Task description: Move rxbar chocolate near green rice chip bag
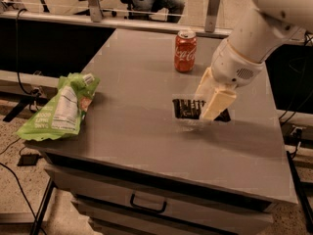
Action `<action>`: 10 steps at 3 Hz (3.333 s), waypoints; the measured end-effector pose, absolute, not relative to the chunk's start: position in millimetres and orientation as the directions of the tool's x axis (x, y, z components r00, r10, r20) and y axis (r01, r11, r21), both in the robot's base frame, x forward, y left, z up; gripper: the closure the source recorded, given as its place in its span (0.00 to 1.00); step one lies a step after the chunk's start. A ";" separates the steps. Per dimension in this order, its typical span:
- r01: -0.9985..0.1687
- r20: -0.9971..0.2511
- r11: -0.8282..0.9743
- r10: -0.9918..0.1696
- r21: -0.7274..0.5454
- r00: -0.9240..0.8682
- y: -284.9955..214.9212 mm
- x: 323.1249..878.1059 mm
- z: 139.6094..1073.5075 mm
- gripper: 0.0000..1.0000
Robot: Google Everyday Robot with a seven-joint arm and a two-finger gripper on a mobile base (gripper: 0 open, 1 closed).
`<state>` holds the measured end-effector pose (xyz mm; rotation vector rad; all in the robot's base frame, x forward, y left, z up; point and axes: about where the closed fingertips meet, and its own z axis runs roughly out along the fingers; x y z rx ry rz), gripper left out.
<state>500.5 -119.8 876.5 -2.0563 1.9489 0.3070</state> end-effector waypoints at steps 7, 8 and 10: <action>-0.956 -0.597 -0.159 -0.753 -0.246 0.279 22.6 522.9 981.8 1.00; -0.962 -0.650 -0.128 -0.715 -0.239 0.257 30.1 542.4 963.0 1.00; -0.979 -0.753 -0.119 -0.626 -0.164 0.202 62.2 553.9 899.9 0.97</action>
Offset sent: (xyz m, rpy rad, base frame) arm 0.0049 0.0332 0.1047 0.2120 -0.1087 0.0588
